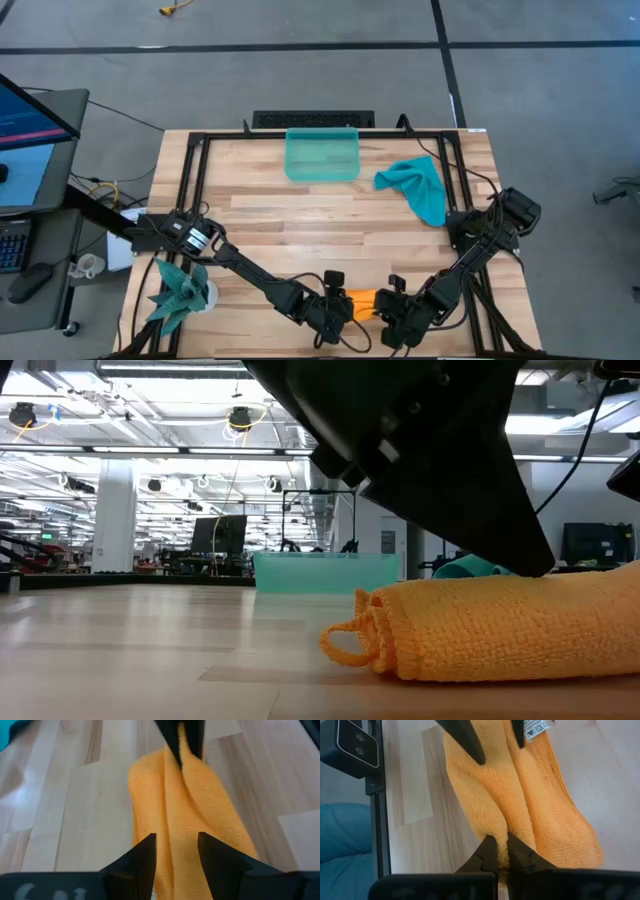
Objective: Roll microfiber towels into tight, uniform cylinder then place into a basket
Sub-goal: Roll the yellow microfiber cloth on the table
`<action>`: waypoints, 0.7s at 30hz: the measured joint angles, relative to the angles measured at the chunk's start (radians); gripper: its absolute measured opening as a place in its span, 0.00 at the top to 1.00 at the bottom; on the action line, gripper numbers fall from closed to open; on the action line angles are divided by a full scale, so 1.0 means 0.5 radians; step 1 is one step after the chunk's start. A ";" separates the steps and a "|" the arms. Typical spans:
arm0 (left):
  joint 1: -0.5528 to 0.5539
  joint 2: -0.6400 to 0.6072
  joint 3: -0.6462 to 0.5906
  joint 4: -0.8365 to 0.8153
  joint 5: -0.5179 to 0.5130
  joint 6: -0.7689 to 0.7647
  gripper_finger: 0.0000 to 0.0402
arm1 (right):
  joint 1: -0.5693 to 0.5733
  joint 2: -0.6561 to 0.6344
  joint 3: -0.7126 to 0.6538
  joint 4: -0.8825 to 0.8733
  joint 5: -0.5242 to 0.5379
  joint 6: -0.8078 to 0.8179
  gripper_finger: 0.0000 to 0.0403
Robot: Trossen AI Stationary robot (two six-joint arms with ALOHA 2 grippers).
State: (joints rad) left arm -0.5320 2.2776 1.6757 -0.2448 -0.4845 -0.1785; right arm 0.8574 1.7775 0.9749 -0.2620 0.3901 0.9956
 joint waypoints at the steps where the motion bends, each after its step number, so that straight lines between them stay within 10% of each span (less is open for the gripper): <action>1: 0.004 -0.001 -0.022 0.045 0.000 -0.003 0.66 | 0.000 0.000 0.000 0.000 0.000 0.000 0.94; 21: 0.017 -0.001 -0.090 0.054 0.066 -0.235 0.67 | -0.002 0.002 0.000 -0.003 0.005 -0.016 0.94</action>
State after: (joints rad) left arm -0.5234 2.2772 1.6306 -0.2180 -0.4514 -0.2958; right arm 0.8566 1.7782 0.9749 -0.2634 0.3924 0.9874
